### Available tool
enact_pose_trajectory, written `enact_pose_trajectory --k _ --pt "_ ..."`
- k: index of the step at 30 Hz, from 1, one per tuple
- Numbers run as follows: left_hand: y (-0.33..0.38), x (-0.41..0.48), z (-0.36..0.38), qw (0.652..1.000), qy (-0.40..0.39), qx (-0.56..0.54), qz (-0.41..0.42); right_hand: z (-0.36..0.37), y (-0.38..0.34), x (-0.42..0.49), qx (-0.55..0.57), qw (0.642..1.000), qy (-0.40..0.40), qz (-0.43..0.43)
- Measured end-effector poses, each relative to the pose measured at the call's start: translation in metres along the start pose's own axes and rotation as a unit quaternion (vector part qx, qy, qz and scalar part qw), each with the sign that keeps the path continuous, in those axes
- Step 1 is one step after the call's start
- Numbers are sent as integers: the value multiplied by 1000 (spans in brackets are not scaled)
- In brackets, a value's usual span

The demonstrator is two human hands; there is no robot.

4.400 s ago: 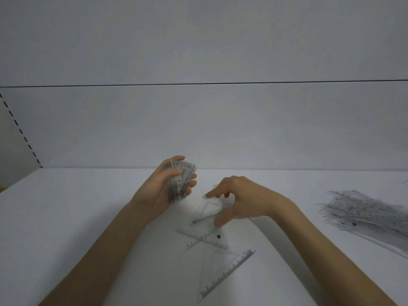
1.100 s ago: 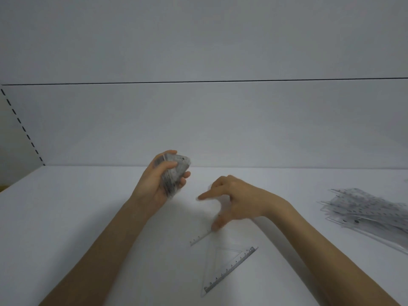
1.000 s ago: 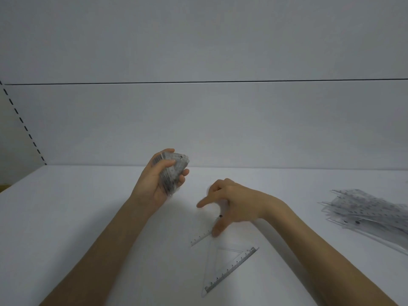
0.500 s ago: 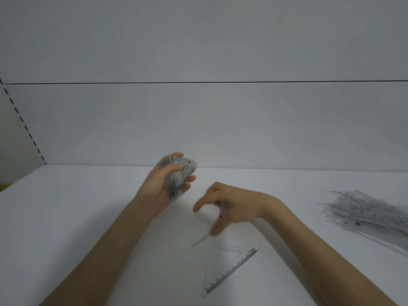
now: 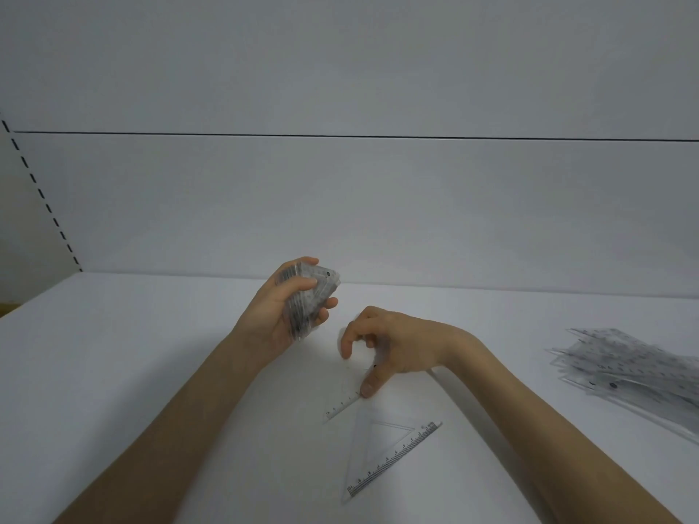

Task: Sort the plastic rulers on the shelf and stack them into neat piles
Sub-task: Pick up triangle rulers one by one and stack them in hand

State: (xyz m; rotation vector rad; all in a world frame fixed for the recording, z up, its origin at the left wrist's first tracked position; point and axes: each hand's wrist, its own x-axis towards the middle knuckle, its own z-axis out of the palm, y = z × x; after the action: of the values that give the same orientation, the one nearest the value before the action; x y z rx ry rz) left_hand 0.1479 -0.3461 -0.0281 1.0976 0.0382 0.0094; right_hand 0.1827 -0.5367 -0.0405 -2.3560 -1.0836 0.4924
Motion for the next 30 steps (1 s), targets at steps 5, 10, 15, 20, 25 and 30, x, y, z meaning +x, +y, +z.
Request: enact_pose_trajectory --k 5,10,15,20,25,30 --pt "2 1 -3 1000 2 -6 11 -14 -9 -16 12 1000 -7 -17" --pt "4 1 -4 1000 2 -20 15 -16 -19 -44 -18 995 -92 -36" --pt "6 0 -5 999 5 -27 17 -9 -20 -42 -57 992 -114 -19" --pt "5 2 -6 1000 5 -20 16 -8 -17 -37 -48 992 -117 -28" --pt "2 2 -4 1000 4 -3 11 -7 -16 -35 4 995 -93 -44" --pt "3 -1 -2 1000 -7 -1 -18 -20 -14 -37 158 981 77 -79"
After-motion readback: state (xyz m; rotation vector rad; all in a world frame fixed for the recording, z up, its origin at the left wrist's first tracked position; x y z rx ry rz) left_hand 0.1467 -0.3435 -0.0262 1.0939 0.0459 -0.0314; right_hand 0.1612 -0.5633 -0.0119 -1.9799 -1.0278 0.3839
